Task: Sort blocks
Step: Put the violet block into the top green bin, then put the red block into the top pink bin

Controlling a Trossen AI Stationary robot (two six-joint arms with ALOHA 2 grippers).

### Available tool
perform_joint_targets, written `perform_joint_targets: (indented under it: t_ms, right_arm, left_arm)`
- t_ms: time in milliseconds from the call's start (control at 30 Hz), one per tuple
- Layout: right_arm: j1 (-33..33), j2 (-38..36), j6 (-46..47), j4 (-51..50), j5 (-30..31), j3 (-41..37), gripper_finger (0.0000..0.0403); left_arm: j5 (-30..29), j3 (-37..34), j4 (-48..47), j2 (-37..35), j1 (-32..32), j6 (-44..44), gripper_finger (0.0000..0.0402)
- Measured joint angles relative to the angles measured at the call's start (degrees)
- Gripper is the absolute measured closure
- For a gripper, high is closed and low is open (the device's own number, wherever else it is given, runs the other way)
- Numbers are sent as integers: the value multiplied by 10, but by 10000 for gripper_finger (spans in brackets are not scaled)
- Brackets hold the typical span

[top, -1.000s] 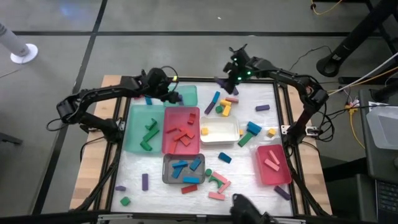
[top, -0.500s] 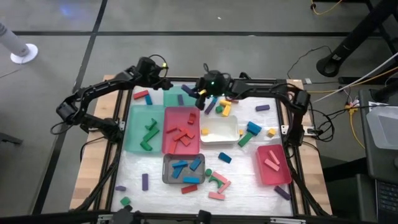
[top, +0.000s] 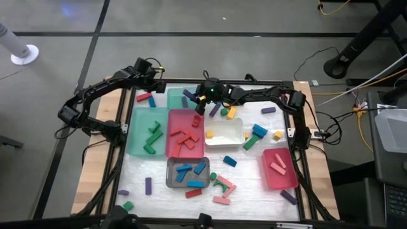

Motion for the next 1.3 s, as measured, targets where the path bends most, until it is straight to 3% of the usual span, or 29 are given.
perform_joint_targets:
  t_ms: [300,467,667,833,1300]
  right_arm:
    - [0,0,1,-3,16,0,190]
    - [0,0,1,-3,11,0,170]
    - [0,0,2,-5,-4,0,169]
    - [0,0,2,-5,-4,0,169]
    - [0,0,1,-37,-4,35,169]
  left_arm:
    - [-140,0,-91,0,14,106,210]
    - [-154,0,-90,0,12,113,210]
    - [-156,0,-91,0,11,63,210]
    - [-142,0,-122,0,4,-90,210]
    - [-131,0,-49,99,6,-161,210]
